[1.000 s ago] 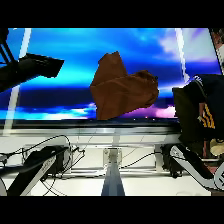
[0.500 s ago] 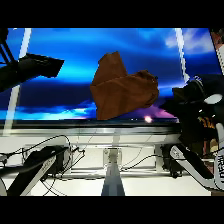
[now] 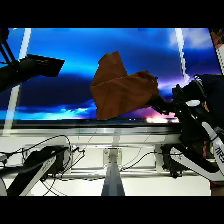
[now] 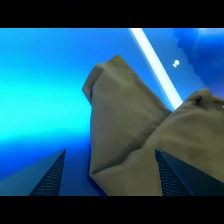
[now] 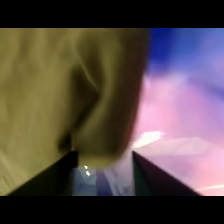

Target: Fold the clothes and pants, and hang the long-sleeved shirts on hangers.

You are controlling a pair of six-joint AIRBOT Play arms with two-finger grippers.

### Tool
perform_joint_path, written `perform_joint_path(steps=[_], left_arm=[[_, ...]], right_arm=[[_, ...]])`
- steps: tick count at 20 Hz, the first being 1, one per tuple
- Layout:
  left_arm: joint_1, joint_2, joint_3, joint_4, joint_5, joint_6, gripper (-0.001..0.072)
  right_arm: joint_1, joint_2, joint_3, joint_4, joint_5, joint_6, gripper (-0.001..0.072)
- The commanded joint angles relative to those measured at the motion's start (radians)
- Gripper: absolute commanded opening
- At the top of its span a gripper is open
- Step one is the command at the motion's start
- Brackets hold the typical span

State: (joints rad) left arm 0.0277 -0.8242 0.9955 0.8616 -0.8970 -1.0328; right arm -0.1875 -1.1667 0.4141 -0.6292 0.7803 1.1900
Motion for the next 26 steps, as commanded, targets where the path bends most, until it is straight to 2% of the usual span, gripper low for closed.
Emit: perform_joint_path(steps=[1, 2, 3, 4, 5, 10, 15, 17, 20, 21, 22, 23, 24, 26], left_arm=[[0.000, -0.022, 0.000, 0.000, 0.000, 0.000, 0.0631], [0.000, -0.032, 0.000, 0.000, 0.000, -0.002, 0.0632], [0.000, -0.043, 0.000, 0.000, 0.000, -0.032, 0.0631], [0.001, -0.052, 0.000, 0.000, 0.000, -0.079, 0.0632], [0.001, -0.058, 0.000, 0.001, 0.000, -0.117, 0.0631], [0.001, -0.066, 0.000, 0.002, 0.004, -0.135, 0.0632], [0.001, -0.066, 0.000, 0.002, 0.003, -0.135, 0.0631], [0.001, -0.069, 0.000, 0.002, 0.004, -0.135, 0.0631], [0.001, -0.101, -0.002, 0.005, 0.003, -0.136, 0.0624], [-0.002, -0.122, -0.002, 0.002, -0.001, -0.136, 0.0533], [-0.007, -0.151, -0.002, -0.003, -0.009, -0.136, 0.0387], [-0.016, -0.181, -0.002, -0.003, -0.012, -0.140, 0.0323], [-0.032, -0.219, -0.002, -0.003, -0.013, -0.152, 0.0327], [-0.080, -0.306, -0.002, -0.004, -0.012, -0.170, 0.0394]], right_arm=[[0.076, -0.074, 0.063, 0.052, -0.078, 0.003, 0.0308], [0.085, -0.080, 0.088, 0.052, -0.079, 0.003, 0.0308], [0.089, -0.079, 0.119, 0.048, -0.065, 0.000, 0.0240], [0.089, -0.077, 0.156, 0.039, -0.036, -0.007, 0.0056], [0.088, -0.074, 0.204, 0.012, -0.003, -0.007, 0.0015], [0.087, -0.027, 0.474, -0.229, 0.209, -0.001, 0.0015], [0.087, 0.098, 0.780, -0.647, 0.430, 0.004, 0.0015], [0.087, 0.159, 0.867, -0.757, 0.444, 0.004, 0.0015], [0.088, 0.229, 0.915, -0.768, 0.420, 0.004, 0.0015], [0.087, 0.245, 0.914, -0.769, 0.423, 0.004, 0.0015], [0.087, 0.251, 0.915, -0.770, 0.433, 0.004, 0.0015], [0.088, 0.250, 0.914, -0.770, 0.446, 0.004, 0.0015], [0.088, 0.246, 0.914, -0.770, 0.456, 0.004, 0.0015], [0.088, 0.241, 0.914, -0.769, 0.458, 0.004, 0.0015]])
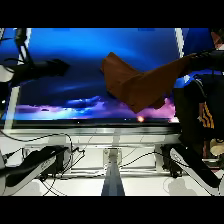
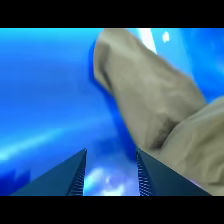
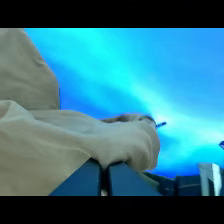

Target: Fold the clothes and pants, and hang the long-sleeved shirts on hangers.

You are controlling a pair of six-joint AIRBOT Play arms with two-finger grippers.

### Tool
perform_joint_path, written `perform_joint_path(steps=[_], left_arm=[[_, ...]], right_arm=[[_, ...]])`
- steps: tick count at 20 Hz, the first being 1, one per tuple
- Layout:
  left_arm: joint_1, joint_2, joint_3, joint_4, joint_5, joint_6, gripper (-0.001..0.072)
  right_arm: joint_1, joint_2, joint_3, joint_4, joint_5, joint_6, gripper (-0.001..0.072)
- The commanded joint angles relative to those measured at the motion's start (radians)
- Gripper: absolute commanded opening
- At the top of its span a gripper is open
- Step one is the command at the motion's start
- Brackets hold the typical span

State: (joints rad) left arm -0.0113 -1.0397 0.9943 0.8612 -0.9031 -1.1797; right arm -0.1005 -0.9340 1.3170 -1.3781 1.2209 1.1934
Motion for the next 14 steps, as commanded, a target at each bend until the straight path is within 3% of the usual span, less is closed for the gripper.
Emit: perform_joint_path(steps=[1, 2, 3, 6, 9, 11, 14], left_arm=[[-0.074, -0.143, 0.000, -0.005, -0.005, -0.026, 0.0543], [-0.104, -0.193, 0.000, -0.021, 0.000, -0.025, 0.0684], [-0.131, -0.245, 0.000, -0.049, 0.019, -0.025, 0.0698], [-0.183, -0.398, 0.000, -0.241, 0.147, -0.020, 0.0697], [-0.219, -0.521, 0.004, -0.466, 0.262, 0.132, 0.0692], [-0.239, -0.584, 0.007, -0.549, 0.343, 0.179, 0.0691], [-0.251, -0.670, 0.073, -0.582, 0.377, 0.178, 0.0689]], right_arm=[[0.001, 0.008, 0.011, -0.021, 0.017, 0.001, 0.0015], [0.001, 0.008, 0.011, -0.021, 0.017, 0.001, 0.0015], [0.001, 0.008, 0.011, -0.020, 0.017, 0.001, 0.0015], [0.001, 0.008, 0.011, -0.018, 0.017, 0.000, 0.0015], [0.001, 0.008, 0.011, -0.018, 0.014, 0.000, 0.0016], [0.001, 0.008, 0.011, -0.017, 0.005, 0.000, 0.0015], [0.001, 0.008, 0.011, -0.014, -0.023, 0.000, 0.0015]])
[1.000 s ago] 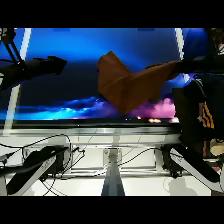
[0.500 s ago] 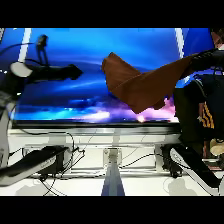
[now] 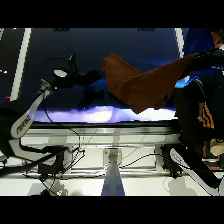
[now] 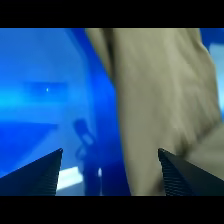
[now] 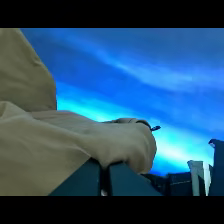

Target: Fold the clothes and pants, and hang the long-sleeved shirts on hangers.

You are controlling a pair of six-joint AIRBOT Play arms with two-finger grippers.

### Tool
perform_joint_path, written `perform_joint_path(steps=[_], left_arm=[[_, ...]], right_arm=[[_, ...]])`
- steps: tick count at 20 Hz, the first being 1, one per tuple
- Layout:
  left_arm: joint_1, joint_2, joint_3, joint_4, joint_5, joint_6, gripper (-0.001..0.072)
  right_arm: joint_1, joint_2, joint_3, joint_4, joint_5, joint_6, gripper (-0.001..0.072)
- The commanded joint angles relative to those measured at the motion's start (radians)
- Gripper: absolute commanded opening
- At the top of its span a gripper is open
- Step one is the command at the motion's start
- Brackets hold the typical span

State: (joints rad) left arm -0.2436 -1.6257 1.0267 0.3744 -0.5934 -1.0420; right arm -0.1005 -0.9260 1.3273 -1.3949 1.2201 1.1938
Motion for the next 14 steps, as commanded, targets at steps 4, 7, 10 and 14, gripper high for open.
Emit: perform_joint_path(steps=[4, 7, 10, 14], left_arm=[[-0.053, -0.180, 0.168, -0.096, 0.138, 0.034, 0.0608], [-0.071, -0.219, 0.198, -0.097, 0.238, -0.079, 0.0527], [-0.085, -0.231, 0.203, -0.099, 0.325, -0.161, 0.0352], [-0.111, -0.248, 0.204, -0.099, 0.344, -0.163, 0.0018]], right_arm=[[0.001, 0.000, 0.001, 0.004, -0.046, 0.000, 0.0015], [0.001, 0.000, 0.001, 0.005, -0.042, 0.000, 0.0016], [0.001, 0.000, 0.001, 0.005, -0.042, 0.000, 0.0015], [0.001, 0.000, 0.001, 0.005, -0.042, 0.000, 0.0015]])
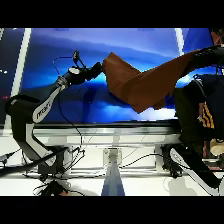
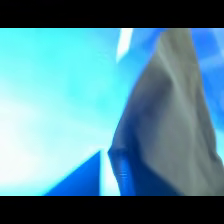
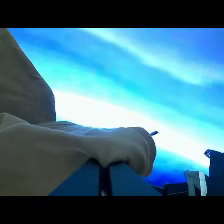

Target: Fold the clothes and pants, and hang the long-sleeved shirts on hangers.

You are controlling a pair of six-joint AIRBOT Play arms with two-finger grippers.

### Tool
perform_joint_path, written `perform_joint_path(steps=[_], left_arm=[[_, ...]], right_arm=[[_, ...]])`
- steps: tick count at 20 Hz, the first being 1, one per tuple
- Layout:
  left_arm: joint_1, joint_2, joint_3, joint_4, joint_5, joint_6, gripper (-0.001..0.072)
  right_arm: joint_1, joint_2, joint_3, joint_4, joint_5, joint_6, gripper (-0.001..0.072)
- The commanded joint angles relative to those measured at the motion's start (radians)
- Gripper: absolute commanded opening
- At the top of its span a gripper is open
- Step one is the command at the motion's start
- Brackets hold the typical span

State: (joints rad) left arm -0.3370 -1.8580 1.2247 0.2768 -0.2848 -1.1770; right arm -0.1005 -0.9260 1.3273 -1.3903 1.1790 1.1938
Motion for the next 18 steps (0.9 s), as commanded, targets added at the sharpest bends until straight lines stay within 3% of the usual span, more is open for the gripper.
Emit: perform_joint_path(steps=[1, 9, 18], left_arm=[[-0.024, -0.017, 0.008, -0.001, 0.036, -0.028, 0.0014], [0.014, 0.092, 0.008, 0.240, -0.129, -0.028, 0.0013], [0.043, 0.580, 0.008, 0.553, -0.140, -0.028, 0.0013]], right_arm=[[0.001, 0.000, 0.001, 0.001, -0.001, 0.000, 0.0015], [0.001, 0.000, 0.001, 0.000, -0.001, 0.000, 0.0015], [0.000, 0.001, 0.001, -0.037, -0.026, 0.000, 0.0015]])
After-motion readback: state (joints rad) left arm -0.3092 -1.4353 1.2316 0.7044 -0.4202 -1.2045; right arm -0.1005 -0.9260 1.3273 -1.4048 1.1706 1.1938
